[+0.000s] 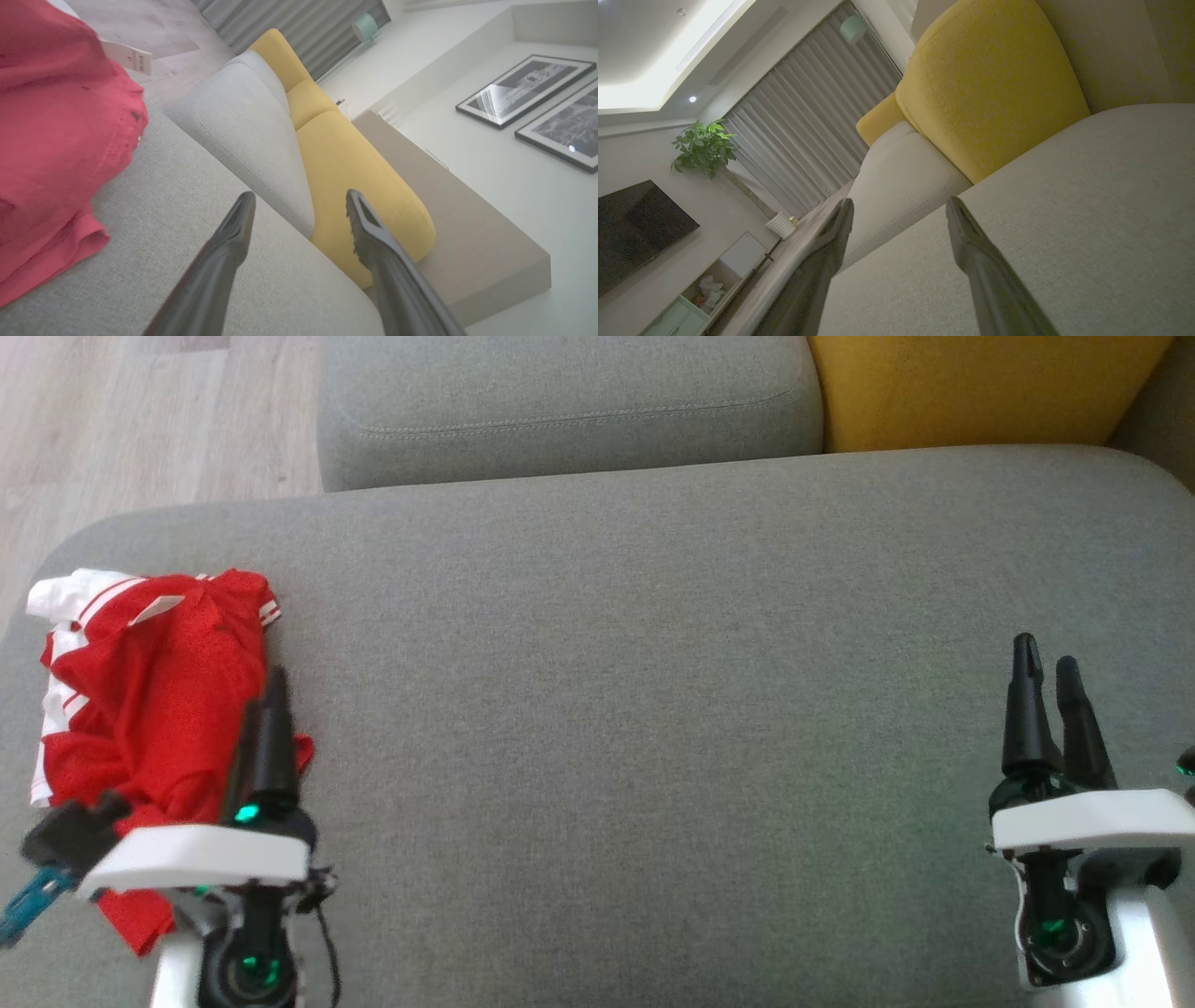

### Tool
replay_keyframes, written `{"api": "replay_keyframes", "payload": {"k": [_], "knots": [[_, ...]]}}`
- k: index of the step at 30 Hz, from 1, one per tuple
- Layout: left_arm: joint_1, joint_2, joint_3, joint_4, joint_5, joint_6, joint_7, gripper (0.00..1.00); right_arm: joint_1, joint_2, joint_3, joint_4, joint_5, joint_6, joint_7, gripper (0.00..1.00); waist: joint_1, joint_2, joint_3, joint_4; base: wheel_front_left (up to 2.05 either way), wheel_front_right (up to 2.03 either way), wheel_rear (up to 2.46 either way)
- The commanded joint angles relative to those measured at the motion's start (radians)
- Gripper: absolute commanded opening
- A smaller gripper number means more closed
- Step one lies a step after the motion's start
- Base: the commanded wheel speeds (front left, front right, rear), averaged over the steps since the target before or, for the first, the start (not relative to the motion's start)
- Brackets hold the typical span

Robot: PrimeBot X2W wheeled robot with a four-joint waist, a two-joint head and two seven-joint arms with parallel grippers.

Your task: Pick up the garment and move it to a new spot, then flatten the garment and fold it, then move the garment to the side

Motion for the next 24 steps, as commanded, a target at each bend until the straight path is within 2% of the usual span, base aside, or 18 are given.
{"api": "replay_keyframes", "payload": {"k": [1, 11, 17, 24], "knots": [[-0.056, 0.014, 0.009, -0.047, 0.022, 0.005, -0.007, 1.00, -0.055, -0.015, 0.013, -0.045, -0.028, 0.000, -0.013, 1.00, 0.0000, 0.0000, 0.000, 0.000, 0.00, 0.00, 0.00], [-0.061, 0.028, -0.091, -0.045, 0.293, 0.037, -0.037, 1.00, -0.058, -0.004, 0.047, -0.019, -0.238, -0.001, -0.043, 1.00, 0.0000, 0.0000, 0.003, -0.003, 0.00, 0.00, 0.00], [-0.071, 0.062, -0.161, -0.028, 0.412, 0.098, -0.057, 1.00, -0.053, -0.003, 0.063, -0.018, -0.381, -0.001, -0.063, 1.00, 0.0000, 0.0000, 0.003, -0.003, 0.00, 0.00, 0.00], [-0.084, 0.106, -0.234, -0.016, 0.516, 0.174, -0.077, 1.00, -0.043, -0.003, 0.053, 0.002, -0.446, -0.001, -0.084, 1.00, 0.0000, 0.0000, 0.002, -0.002, 0.00, 0.00, 0.00]]}}
